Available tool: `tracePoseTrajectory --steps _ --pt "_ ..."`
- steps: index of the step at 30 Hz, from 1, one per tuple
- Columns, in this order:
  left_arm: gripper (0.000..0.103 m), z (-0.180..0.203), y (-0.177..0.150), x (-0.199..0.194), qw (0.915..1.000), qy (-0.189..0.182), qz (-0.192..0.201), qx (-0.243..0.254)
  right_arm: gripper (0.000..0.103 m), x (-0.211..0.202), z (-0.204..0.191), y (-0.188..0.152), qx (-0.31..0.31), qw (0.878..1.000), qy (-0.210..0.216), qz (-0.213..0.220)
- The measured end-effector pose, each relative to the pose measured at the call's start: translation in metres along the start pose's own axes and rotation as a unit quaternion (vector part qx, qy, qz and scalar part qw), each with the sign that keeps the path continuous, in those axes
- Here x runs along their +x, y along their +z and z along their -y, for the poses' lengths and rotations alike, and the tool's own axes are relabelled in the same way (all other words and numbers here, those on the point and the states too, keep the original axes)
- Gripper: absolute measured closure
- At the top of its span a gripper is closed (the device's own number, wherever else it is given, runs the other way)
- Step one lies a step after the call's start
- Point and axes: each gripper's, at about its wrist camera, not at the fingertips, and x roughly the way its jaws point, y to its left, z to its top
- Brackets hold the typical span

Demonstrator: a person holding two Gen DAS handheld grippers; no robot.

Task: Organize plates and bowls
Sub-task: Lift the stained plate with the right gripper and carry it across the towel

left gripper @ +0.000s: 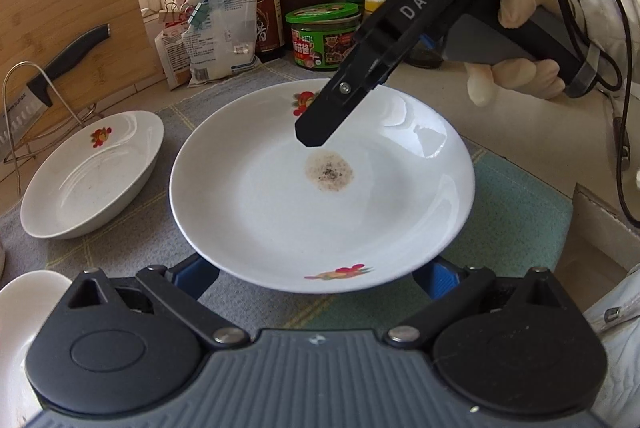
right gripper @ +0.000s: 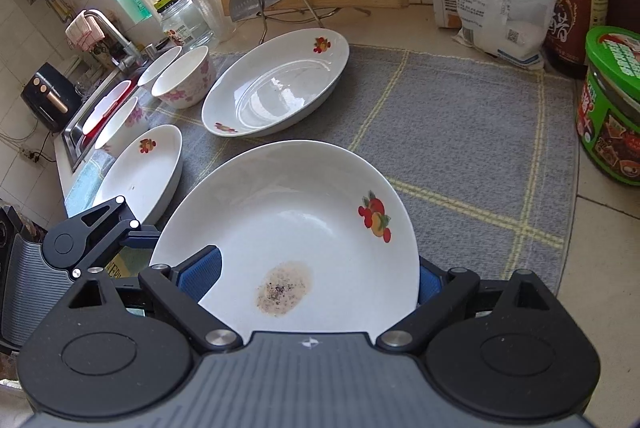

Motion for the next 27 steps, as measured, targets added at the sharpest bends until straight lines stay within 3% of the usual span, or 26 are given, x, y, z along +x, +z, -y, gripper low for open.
tracePoseTrajectory --steps 27 --pt "0.002 -0.008 0.041 0.065 0.9998 -0.016 -0.002 0.011 0.005 -0.004 0.067 0.016 0.016 0.998 -0.045 0.027"
